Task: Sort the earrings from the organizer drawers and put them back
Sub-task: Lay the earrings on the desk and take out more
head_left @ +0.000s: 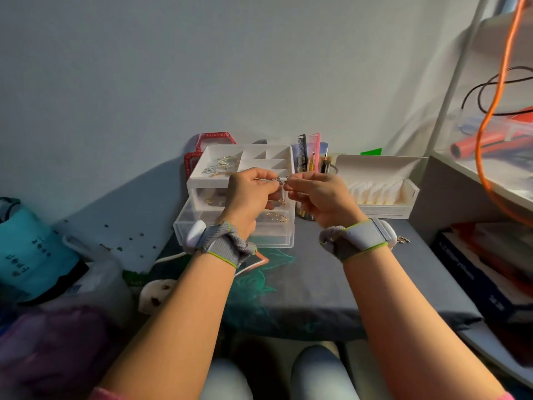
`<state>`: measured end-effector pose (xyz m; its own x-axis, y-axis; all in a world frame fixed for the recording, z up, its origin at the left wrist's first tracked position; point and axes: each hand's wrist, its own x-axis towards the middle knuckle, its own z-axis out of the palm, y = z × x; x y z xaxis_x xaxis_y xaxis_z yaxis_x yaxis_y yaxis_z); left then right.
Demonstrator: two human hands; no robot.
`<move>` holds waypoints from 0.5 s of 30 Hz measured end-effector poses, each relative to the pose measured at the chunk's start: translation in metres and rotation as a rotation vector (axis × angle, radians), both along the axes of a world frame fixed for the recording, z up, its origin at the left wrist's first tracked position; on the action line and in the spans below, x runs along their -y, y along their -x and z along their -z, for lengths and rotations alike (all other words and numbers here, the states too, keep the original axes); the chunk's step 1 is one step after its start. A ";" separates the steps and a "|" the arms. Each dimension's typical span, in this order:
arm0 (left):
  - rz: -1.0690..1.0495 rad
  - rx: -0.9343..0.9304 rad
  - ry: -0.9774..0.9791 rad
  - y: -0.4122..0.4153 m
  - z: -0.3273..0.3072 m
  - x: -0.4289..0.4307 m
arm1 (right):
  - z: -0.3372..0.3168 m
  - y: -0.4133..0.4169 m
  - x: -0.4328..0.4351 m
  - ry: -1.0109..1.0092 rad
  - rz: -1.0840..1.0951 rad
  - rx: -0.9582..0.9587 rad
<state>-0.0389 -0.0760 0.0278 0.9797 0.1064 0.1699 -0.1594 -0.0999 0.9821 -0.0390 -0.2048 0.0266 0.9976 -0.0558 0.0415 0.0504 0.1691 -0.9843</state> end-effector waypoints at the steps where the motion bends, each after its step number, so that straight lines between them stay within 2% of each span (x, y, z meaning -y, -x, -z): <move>1: 0.008 -0.001 0.012 0.000 0.001 0.002 | 0.001 -0.001 0.001 -0.007 0.010 -0.014; 8: 0.064 -0.015 0.001 0.002 0.006 0.041 | 0.011 0.002 0.033 -0.142 0.048 -0.026; 15: 0.081 -0.033 -0.018 0.003 0.013 0.076 | 0.026 0.002 0.065 -0.156 0.088 -0.074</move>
